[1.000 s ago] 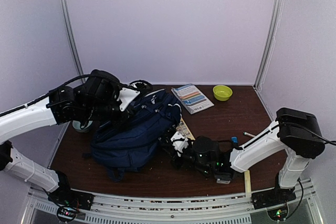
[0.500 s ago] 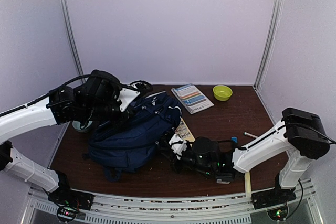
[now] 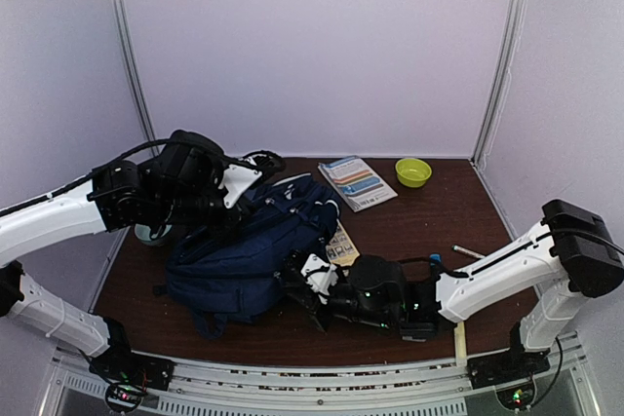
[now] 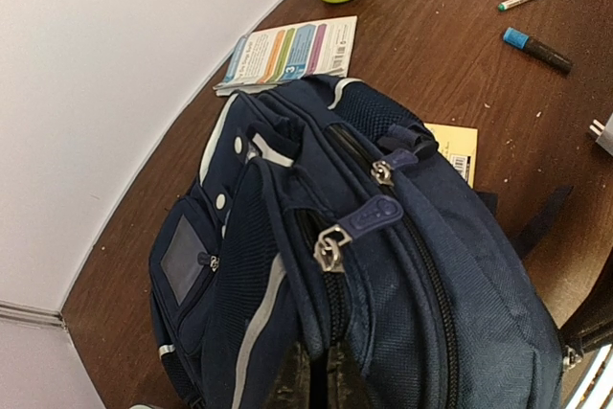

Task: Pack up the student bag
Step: Unzip the largest pocket of the student bag, then pick up the largest pocket of the bag from the student bag.

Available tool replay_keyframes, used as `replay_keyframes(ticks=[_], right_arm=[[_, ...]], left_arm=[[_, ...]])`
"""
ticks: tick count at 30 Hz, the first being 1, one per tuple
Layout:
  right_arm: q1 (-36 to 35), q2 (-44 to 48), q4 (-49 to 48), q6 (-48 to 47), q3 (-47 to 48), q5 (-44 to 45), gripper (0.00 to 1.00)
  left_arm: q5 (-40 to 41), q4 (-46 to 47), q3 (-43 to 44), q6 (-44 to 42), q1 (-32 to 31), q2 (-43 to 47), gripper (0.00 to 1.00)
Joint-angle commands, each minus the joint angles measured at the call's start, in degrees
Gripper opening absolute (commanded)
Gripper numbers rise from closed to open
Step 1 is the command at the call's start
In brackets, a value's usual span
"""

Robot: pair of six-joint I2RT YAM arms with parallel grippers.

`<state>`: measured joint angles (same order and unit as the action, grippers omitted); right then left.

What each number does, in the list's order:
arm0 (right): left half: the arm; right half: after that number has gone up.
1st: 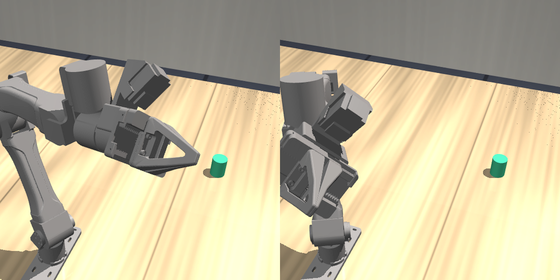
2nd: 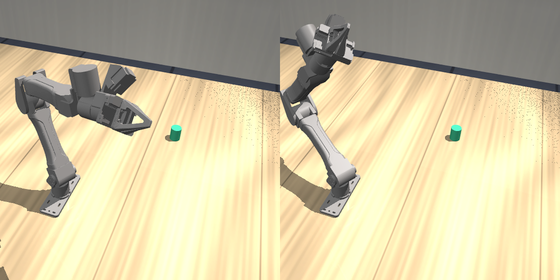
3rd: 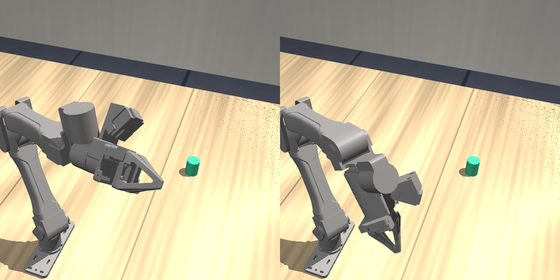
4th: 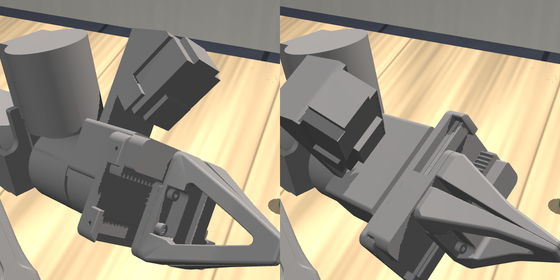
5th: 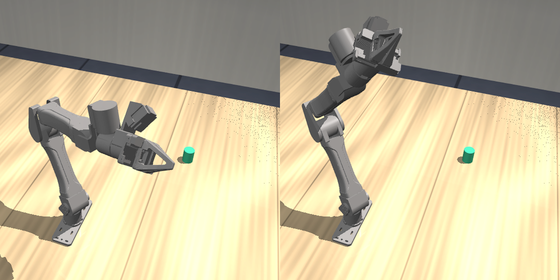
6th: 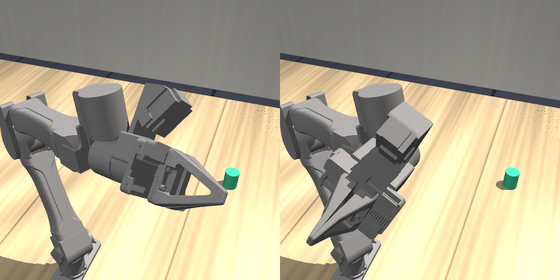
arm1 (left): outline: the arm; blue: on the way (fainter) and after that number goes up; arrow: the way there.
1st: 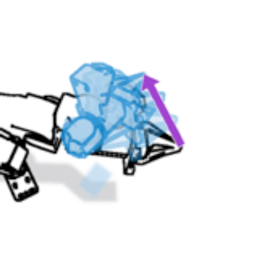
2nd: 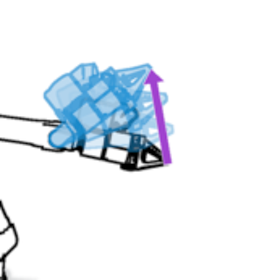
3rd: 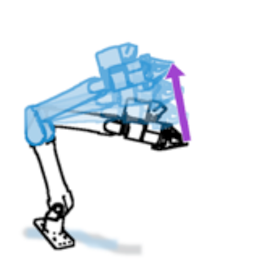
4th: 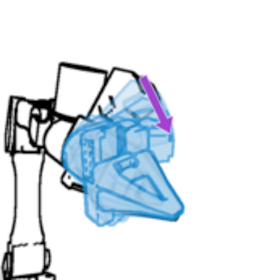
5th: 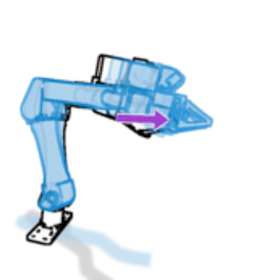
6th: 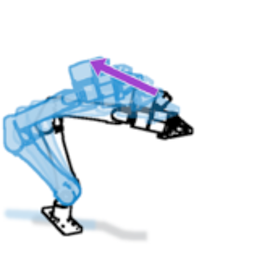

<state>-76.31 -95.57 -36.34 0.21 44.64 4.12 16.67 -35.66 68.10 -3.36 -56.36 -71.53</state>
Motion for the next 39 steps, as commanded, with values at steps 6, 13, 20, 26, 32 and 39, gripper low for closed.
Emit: replay_keyframes(ticks=[6, 13, 20, 26, 32, 39], right_arm=[[-1.5, 4.2, 3.1, 2.3, -0.4, 4.5, 0.31], [-1.8, -0.2, -0.2, 7.1, 1.9, 8.7, 0.48], [-2.1, -0.2, -3.9, 7.1, 0.4, 10.5, 0.56], [-2.2, -2.1, -7.1, 8.3, 0.9, 10.6, 0.47], [-3.2, -3.8, -5.5, 8.6, 2.0, 10.9, 0.46], [-4.4, -5.6, -6.5, 9.0, 2.0, 15.2, 0.39]], left_arm=[[0.3, 7.6, 1.9, 0.2, 0.2, 1.1, 0.00], [0.4, 7.4, 2.0, 0.1, 0.2, 0.9, 0.00], [-0.1, 7.0, 2.5, 0.2, 0.2, 0.4, 0.00], [0.2, 7.0, 2.5, 0.2, 0.2, 0.1, 0.00], [0.3, 7.0, 2.5, 0.2, 0.3, -0.2, 0.00], [0.1, 7.0, 2.6, 0.3, 0.3, -0.1, 0.00]])
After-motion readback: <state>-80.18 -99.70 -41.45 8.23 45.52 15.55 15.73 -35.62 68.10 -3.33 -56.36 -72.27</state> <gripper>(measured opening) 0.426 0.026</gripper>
